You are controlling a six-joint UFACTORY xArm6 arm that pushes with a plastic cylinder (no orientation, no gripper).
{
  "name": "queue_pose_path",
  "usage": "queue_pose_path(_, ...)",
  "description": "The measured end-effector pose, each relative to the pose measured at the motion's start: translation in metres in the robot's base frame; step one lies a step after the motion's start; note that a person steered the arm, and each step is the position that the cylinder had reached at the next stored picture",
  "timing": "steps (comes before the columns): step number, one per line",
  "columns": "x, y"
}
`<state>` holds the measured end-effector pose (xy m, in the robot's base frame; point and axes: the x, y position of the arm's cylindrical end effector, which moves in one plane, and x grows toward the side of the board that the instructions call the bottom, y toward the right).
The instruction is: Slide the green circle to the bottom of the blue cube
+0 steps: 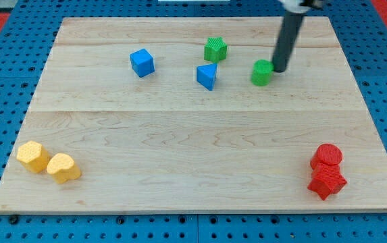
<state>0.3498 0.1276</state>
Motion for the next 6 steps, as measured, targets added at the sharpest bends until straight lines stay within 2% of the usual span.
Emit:
queue_pose_path(1,0.022,-0.062)
queue_pose_path(2,0.023,-0.067)
queue_pose_path(4,0.033,-0.195)
queue_pose_path(6,0.076,-0.175)
